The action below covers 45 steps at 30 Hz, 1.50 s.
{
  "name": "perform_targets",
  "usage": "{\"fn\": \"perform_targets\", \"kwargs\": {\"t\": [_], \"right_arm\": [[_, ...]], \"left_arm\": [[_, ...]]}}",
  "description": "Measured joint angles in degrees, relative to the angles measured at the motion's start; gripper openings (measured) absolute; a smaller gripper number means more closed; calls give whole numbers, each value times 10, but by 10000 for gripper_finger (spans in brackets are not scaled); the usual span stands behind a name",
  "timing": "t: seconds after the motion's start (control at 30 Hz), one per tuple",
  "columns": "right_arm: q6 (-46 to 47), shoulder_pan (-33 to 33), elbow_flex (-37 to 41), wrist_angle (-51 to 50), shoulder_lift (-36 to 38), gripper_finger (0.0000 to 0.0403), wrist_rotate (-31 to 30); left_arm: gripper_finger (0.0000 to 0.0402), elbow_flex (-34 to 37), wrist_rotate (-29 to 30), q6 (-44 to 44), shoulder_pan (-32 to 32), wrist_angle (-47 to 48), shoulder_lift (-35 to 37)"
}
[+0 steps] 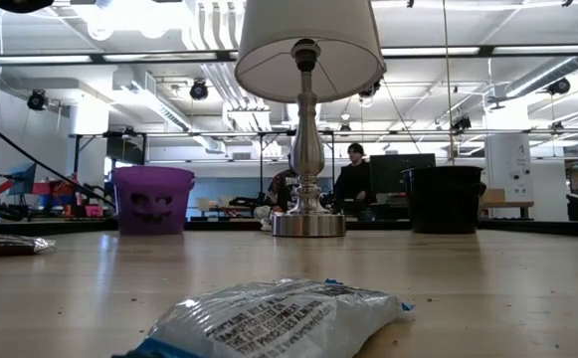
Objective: Organize candy in baskets
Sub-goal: Put the brown chocolate bar into the purple bucket
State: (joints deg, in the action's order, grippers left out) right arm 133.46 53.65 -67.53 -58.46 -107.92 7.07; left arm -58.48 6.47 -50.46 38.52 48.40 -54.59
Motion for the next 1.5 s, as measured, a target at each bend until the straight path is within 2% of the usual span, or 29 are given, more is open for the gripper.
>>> {"fn": "perform_targets", "kwargs": {"t": [0.17,0.4,0.53,0.77,0.93,1.03,1.27,1.5], "right_arm": [[-8,2,12,19,-1,16,1],[-16,3,-32,-40,20,9,-7],[-31,4,-89,-88,48,9,-67],[-61,3,-173,-153,57,9,-210],[-121,-6,-219,-143,57,9,-330],[-173,-20,-251,-142,57,9,-380],[-331,-66,-318,-129,57,9,-432],[-485,-119,-358,-86,57,9,-437]], "left_arm": [[146,0,0,-1,0,0,0],[146,0,0,-1,0,0,0],[146,0,0,1,0,0,0],[146,0,11,9,0,0,0],[146,0,22,29,0,-13,0],[146,0,27,39,-2,-41,0],[146,0,27,41,-2,-71,0],[146,0,49,69,-2,-129,-1]]}}
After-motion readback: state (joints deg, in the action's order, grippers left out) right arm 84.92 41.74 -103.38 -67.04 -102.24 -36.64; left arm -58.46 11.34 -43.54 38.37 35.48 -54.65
